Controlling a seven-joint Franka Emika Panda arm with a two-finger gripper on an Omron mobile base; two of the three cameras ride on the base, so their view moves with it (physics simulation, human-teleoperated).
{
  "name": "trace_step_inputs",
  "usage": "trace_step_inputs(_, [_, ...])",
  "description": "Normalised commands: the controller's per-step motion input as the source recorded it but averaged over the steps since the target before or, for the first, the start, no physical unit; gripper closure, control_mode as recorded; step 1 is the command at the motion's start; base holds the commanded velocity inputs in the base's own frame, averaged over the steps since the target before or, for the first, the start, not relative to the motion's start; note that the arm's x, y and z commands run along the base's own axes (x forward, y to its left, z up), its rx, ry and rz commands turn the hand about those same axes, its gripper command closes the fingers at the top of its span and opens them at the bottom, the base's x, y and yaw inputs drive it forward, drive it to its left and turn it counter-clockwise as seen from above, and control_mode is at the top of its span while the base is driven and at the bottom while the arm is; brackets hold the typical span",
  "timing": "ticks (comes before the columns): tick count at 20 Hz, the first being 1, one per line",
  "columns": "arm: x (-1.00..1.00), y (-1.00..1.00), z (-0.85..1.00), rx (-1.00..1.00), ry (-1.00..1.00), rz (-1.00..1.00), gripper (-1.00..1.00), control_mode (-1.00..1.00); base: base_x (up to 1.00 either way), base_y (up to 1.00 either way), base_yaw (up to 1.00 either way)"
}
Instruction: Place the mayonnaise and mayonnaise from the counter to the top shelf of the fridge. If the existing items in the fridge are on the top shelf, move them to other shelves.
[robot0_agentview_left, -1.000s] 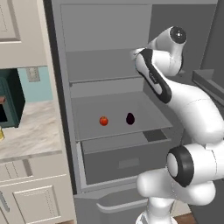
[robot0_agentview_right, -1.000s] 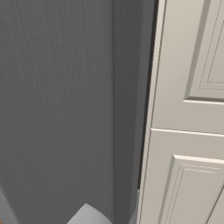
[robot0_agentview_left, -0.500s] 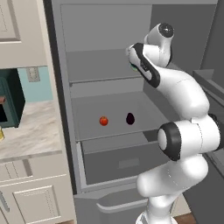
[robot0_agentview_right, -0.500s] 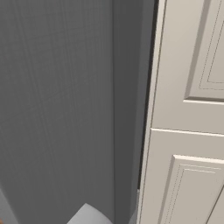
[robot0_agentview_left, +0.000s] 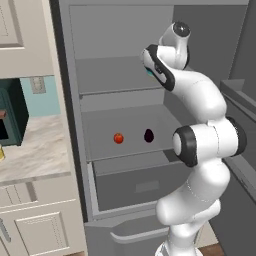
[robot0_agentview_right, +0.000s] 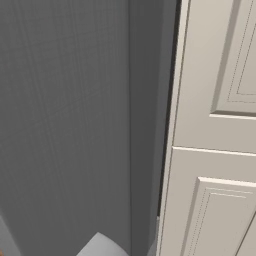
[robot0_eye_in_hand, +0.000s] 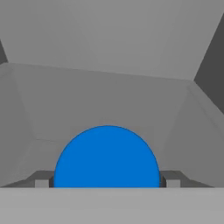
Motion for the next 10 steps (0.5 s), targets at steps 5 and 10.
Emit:
trace_step_inputs(5, [0.17,0.0,0.0,-0.01,-0.01,0.0,-1.0,-1.0,0.0,0.0,0.0])
trace_step_inputs(10, [0.02,0.0,0.0,0.0,-0.07,0.0,-1.0,-1.0,0.0,0.0,0.0])
